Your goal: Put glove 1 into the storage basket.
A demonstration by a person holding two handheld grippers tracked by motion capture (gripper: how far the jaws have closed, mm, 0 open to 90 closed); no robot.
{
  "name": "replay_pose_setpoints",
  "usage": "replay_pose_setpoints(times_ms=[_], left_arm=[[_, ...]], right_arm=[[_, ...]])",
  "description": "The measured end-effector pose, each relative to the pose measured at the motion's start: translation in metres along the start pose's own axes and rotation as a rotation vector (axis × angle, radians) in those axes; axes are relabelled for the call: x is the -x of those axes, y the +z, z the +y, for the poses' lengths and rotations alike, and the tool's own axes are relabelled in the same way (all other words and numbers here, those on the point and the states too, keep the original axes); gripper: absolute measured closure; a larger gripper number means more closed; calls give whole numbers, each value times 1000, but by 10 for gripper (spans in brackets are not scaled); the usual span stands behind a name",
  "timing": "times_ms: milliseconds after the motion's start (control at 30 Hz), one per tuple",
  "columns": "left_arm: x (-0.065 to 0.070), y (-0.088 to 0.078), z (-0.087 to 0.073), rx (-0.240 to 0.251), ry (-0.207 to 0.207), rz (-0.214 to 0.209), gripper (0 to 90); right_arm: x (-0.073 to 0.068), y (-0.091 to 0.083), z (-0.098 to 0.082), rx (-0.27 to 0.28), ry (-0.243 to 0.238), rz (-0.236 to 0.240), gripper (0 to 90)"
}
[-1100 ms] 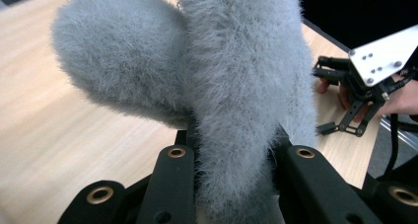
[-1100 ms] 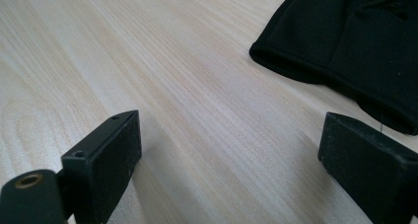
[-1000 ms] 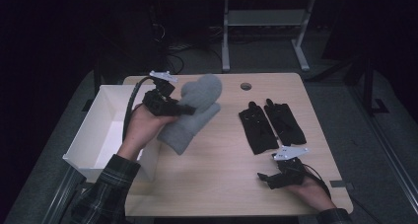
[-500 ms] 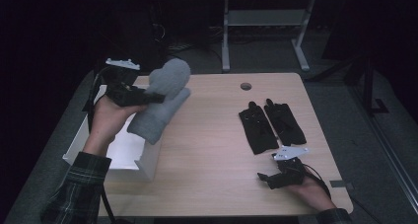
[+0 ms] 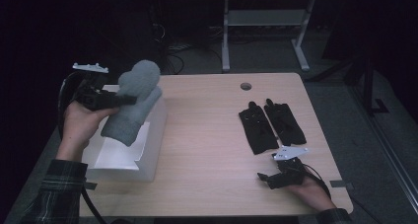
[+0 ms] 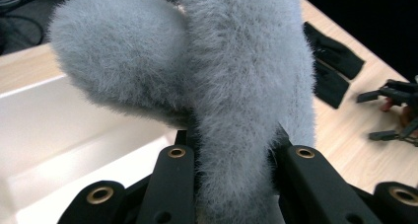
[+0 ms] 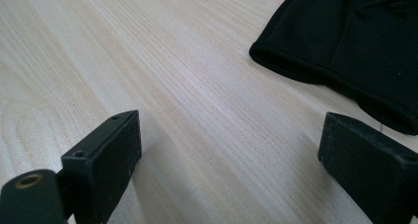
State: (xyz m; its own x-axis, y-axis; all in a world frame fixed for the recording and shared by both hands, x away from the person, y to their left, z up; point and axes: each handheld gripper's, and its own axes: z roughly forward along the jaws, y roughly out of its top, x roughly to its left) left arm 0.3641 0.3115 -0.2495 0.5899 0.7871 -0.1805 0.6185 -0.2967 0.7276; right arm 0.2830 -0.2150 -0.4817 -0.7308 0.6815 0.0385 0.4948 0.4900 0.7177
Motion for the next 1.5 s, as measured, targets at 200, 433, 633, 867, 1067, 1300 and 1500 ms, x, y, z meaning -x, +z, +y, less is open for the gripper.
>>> replay_pose_setpoints(times_ms=[200, 433, 633, 867, 1067, 1300, 1500], left_arm=[[-17, 2, -19, -22, -44, 22, 734], [-33, 14, -41, -61, -98, 26, 733], [-46, 34, -61, -112, -142, 42, 733], [-59, 58, -81, -159, -188, 55, 730], [-70, 77, -95, -196, -197, 66, 725], [-82, 99, -108, -269, -203, 72, 712], [-90, 106, -116, -275, -213, 99, 631]], right_arm=[[0, 0, 0, 0, 0, 0, 91], [0, 0, 0, -1, -1, 0, 91], [0, 0, 0, -1, -1, 0, 91], [0, 0, 0, -1, -1, -1, 91], [0, 0, 0, -1, -1, 0, 91], [0, 0, 0, -1, -1, 0, 91], [0, 0, 0, -1, -1, -1, 91]])
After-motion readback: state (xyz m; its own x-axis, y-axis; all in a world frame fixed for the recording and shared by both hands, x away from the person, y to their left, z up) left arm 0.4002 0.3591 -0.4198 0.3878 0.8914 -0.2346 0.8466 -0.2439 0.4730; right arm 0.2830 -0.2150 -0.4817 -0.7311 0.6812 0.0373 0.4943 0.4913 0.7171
